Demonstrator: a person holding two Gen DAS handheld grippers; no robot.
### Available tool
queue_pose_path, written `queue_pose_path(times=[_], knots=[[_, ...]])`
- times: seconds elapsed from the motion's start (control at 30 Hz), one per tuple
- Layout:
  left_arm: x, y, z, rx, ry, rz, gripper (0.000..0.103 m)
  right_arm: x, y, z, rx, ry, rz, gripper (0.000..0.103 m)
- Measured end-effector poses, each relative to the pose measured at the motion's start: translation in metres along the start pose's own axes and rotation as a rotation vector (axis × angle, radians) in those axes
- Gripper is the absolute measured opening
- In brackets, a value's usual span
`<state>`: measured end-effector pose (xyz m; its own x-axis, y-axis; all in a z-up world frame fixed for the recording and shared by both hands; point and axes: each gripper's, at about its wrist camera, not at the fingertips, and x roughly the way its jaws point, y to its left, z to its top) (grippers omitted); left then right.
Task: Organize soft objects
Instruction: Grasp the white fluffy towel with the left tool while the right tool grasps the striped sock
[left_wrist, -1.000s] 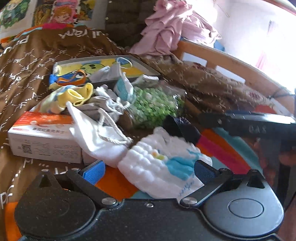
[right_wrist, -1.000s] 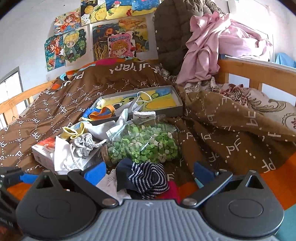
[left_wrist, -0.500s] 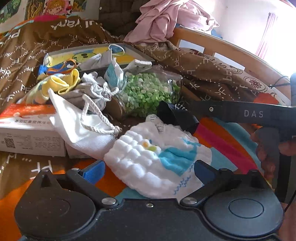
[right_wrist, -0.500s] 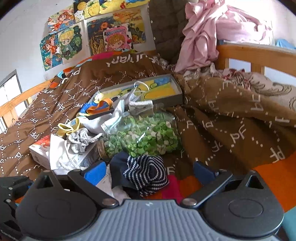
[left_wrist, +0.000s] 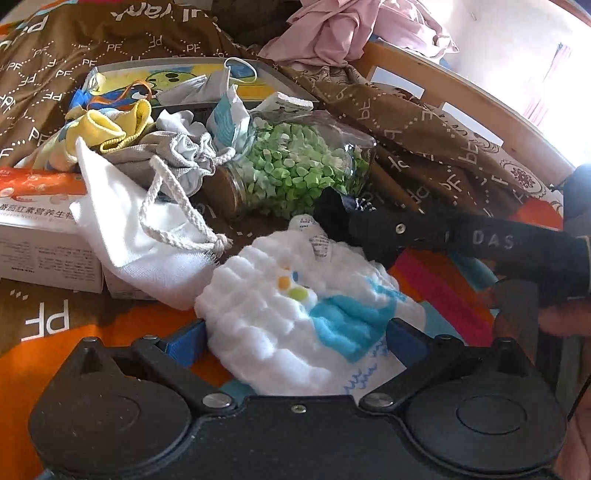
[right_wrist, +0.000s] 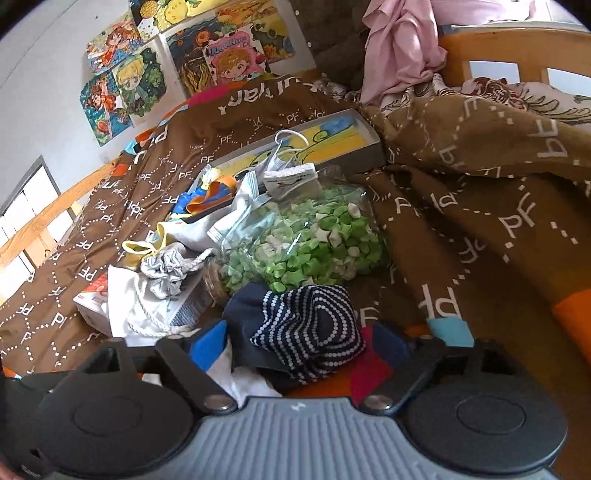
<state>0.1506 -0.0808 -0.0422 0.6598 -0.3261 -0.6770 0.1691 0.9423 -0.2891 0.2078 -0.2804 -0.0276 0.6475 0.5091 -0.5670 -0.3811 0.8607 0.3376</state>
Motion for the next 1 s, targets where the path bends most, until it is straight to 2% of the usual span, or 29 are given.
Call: queue_pose_path(times=[0.13, 0.2, 0.27, 0.5, 0.6, 0.67, 0.7, 0.8, 0.93, 1.0], knots=[[0.0, 0.0, 0.0, 0.006, -0.008, 0.013, 0.094, 0.008, 0.0, -0.001, -0.005, 0.014, -0.022, 0.075], [0.0, -0.002, -0.001, 0.029, -0.009, 0.029, 0.091, 0.012, 0.0, -0.002, -0.009, 0.023, -0.03, 0.064], [0.001, -0.004, -0.002, 0.048, -0.01, 0.039, 0.089, 0.015, 0.001, -0.003, -0.015, 0.036, -0.037, 0.058], [0.001, -0.005, -0.002, 0.054, -0.001, 0.011, 0.076, 0.018, 0.005, -0.007, -0.049, 0.06, -0.044, 0.036], [0.0, -0.006, -0.002, 0.063, 0.0, 0.002, 0.068, 0.018, 0.005, -0.007, -0.054, 0.063, -0.051, 0.026], [0.001, -0.006, -0.003, 0.061, 0.009, -0.014, 0.057, 0.019, 0.006, -0.008, -0.062, 0.065, -0.053, 0.021], [0.002, -0.006, -0.003, 0.058, 0.015, -0.019, 0.055, 0.019, 0.007, -0.008, -0.068, 0.068, -0.055, 0.019], [0.003, -0.006, -0.005, 0.055, 0.019, -0.023, 0.048, 0.019, 0.009, -0.009, -0.083, 0.068, -0.061, 0.017], [0.002, -0.004, -0.005, 0.051, 0.018, -0.028, 0.03, 0.02, 0.01, -0.009, -0.101, 0.064, -0.074, 0.014], [-0.001, -0.005, -0.005, 0.058, 0.011, -0.033, 0.025, 0.019, 0.013, -0.009, -0.117, 0.059, -0.084, 0.013]])
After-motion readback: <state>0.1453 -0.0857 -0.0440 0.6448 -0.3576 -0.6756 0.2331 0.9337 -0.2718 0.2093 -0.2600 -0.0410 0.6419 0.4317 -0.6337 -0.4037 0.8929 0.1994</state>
